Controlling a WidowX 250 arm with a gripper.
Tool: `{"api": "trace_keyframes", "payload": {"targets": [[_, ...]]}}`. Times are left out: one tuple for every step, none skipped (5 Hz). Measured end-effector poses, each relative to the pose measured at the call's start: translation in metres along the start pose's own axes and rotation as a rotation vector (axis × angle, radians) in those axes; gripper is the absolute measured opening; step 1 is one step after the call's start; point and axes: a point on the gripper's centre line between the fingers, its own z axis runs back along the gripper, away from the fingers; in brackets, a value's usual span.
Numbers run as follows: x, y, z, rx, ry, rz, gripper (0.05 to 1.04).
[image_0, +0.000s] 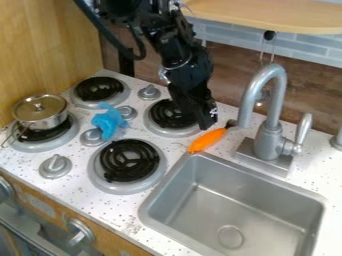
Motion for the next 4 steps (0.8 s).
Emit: {"api": "trace_keyframes", "payload": {"targets": [[-0.009, -0.001, -0.011, -0.018, 0.032, 0.012, 0.997], [-0.019, 0.029, -0.005, 0.002, -0.007, 0.097, 0.997], [-0.023, 0.055, 0.005, 0.059, -0.02, 0.136, 0.997], [-0.034, 0.097, 0.013, 0.155, 0.001, 0.201, 0.997]]}}
